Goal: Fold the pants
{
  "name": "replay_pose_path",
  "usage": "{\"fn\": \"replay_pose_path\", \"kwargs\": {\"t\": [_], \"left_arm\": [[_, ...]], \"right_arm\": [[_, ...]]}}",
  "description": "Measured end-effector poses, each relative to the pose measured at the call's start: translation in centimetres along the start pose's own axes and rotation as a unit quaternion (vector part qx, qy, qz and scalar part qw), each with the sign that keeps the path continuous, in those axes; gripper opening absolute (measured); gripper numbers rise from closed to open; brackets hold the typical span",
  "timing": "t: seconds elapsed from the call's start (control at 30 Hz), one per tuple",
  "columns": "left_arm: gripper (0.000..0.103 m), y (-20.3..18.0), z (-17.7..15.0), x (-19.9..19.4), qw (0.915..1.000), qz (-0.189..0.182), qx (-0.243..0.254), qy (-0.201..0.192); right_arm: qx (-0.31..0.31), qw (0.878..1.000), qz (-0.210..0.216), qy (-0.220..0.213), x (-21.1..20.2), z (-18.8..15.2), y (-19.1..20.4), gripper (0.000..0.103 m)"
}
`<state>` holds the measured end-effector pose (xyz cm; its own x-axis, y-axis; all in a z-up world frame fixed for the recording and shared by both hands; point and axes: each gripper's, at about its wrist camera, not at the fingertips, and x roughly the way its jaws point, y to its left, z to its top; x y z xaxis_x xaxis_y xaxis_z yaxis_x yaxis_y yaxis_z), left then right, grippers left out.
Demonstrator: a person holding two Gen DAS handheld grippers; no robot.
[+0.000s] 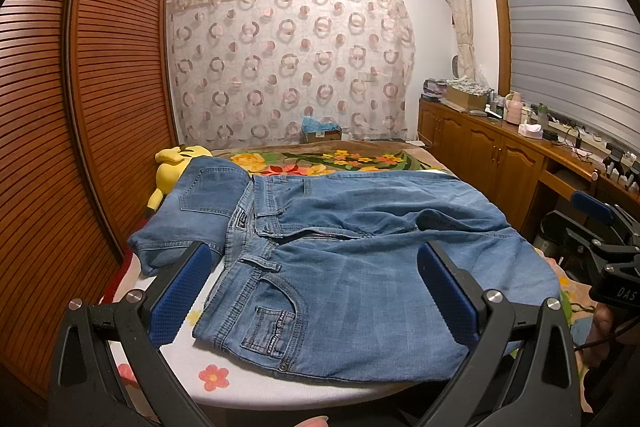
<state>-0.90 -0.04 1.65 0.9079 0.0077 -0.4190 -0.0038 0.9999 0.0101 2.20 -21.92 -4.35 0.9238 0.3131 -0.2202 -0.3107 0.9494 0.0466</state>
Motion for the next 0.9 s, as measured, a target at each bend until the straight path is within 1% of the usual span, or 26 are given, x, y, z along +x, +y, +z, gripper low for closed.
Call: {"fn": "replay_pose_path", "kwargs": {"t": [0.07,0.1,0.33,0.43,0.47,0.57,0.8,0.87,0.9], "left_arm": [[0.103,0.0,0.2,-0.2,1.0000,-0.002,-0.001,0.001],[0.103,0.0,1.1,-0.9,1.0000,-0.002,-0.001,0.000],[0.103,0.0,1.3,-1.0,1.0000,-0.002,0.000,0.001],[0.103,-0.6,1.8,-1.5,1.0000,-0.003,0.000,0.009],[0.103,-1.1,2.4,-2.6,0.9999,-0.005,0.001,0.013],[0.103,-1.4,2.9,-2.9,0.9996,-0.006,0.003,0.026],[0.103,-1.4,2.2,-1.6,0.9987,-0.013,0.003,0.048],[0.103,-1.2,0.9,-0.8,0.9986,-0.014,0.003,0.051],[0.103,-1.2,0.8,-0.6,0.9985,-0.016,0.004,0.052]], "right_arm": [[0.001,1.000,0.000,0.000,0.0,0.0,0.0,0.102],[0.001,1.000,0.000,0.001,0.0,0.0,0.0,0.102],[0.000,1.000,0.001,0.003,0.1,0.0,0.0,0.102],[0.001,1.000,0.002,0.008,0.4,-0.3,-0.1,0.102],[0.001,1.000,0.003,0.011,0.5,-0.4,-0.1,0.102],[0.002,1.000,0.005,0.022,0.9,-0.4,-0.3,0.102],[0.000,0.999,-0.001,0.037,1.1,-0.1,-0.7,0.102],[-0.001,0.999,-0.003,0.039,1.2,0.0,-0.7,0.102],[-0.002,0.999,-0.004,0.041,1.2,0.0,-0.7,0.102]]}}
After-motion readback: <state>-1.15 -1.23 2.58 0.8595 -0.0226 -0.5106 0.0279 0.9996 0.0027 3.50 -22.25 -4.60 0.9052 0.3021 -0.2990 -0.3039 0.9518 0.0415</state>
